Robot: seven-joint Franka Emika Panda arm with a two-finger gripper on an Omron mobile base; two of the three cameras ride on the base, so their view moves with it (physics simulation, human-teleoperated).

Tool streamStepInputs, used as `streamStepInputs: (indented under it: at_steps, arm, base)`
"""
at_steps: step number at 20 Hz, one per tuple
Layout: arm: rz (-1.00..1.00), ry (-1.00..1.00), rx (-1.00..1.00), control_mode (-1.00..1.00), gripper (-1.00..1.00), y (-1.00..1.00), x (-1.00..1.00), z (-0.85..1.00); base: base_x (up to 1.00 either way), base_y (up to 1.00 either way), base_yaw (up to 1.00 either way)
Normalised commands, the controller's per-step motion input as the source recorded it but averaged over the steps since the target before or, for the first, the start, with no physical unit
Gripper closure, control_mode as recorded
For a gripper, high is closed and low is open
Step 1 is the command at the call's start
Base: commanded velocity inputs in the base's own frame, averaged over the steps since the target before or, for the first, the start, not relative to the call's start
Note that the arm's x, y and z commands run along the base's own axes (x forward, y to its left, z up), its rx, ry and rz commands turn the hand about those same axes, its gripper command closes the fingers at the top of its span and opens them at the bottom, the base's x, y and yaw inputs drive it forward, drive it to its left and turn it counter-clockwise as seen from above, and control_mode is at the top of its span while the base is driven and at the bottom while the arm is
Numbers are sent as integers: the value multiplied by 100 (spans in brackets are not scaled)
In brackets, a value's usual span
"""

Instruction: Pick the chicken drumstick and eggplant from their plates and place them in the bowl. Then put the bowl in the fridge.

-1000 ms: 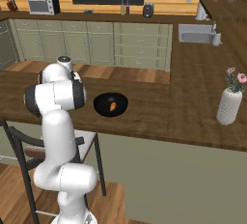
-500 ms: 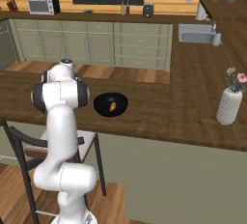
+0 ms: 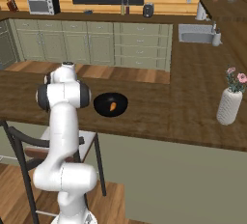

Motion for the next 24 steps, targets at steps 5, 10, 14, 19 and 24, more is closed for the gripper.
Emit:
streamStepInputs:
  at_steps: [5, 10, 14, 19, 24]
  arm:
    - [0, 11, -2, -100, -100, 4, 11, -24]
    - [0, 11, 0, -100, 100, 0, 4, -21]
    - [0, 0, 0, -100, 100, 0, 0, 0]
    - [-9, -20, 0, -100, 100, -23, -34, 36]
    - [-22, -14, -1, -100, 100, -65, -56, 65]
  base:
    - [0, 0, 0]
    - [0, 0, 0]
    - [0, 0, 0]
    - [0, 0, 0]
    - [0, 0, 0]
